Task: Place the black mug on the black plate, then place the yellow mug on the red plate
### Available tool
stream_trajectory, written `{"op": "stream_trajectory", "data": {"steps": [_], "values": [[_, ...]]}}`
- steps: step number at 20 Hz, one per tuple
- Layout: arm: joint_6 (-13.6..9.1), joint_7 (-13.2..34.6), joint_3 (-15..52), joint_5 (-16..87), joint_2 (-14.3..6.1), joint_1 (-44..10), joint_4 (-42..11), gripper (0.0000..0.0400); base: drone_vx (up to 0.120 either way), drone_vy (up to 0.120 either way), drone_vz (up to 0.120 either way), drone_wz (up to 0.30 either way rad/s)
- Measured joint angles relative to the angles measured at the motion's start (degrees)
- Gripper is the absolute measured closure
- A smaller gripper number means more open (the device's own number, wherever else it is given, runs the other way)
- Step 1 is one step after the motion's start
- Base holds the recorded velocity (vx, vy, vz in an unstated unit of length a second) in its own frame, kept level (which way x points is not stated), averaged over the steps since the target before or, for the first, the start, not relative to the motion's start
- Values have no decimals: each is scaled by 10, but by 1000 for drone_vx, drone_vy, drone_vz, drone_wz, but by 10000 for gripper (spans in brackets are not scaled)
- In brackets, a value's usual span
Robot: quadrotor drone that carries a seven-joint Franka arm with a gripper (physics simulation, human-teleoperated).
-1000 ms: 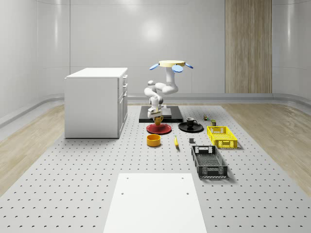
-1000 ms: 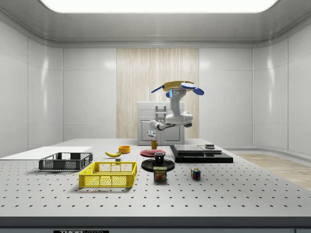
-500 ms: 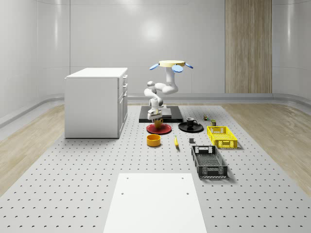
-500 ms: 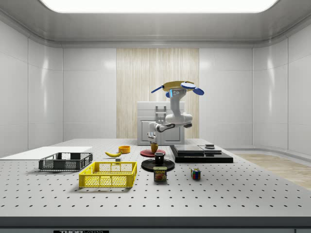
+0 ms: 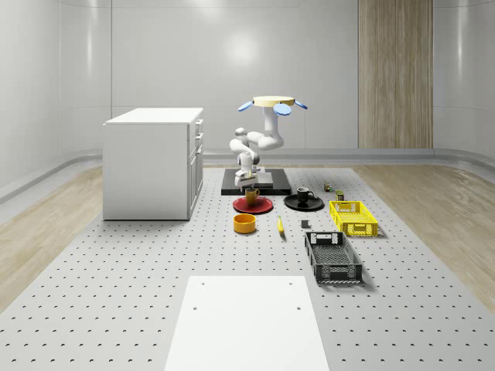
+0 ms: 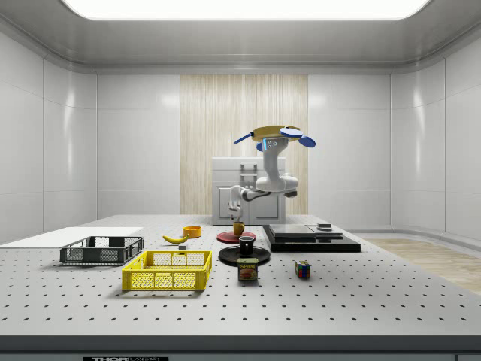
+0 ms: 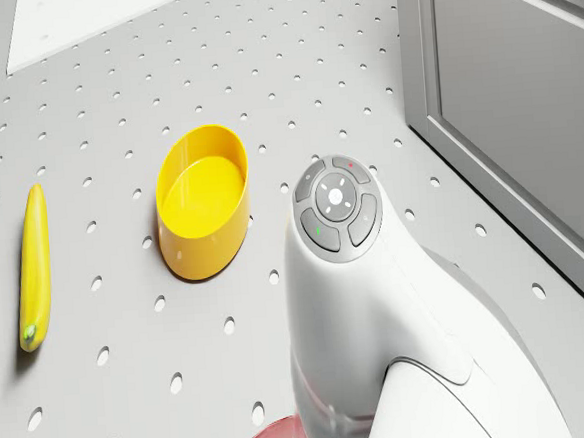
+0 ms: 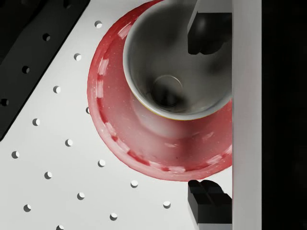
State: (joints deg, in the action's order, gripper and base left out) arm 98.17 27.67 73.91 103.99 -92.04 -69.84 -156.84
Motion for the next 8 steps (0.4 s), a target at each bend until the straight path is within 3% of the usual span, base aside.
{"op": "stream_trajectory", "data": {"steps": [8], "values": [[-10, -1, 25, -23, -1, 6, -7, 1, 0, 0, 0, 0]]}}
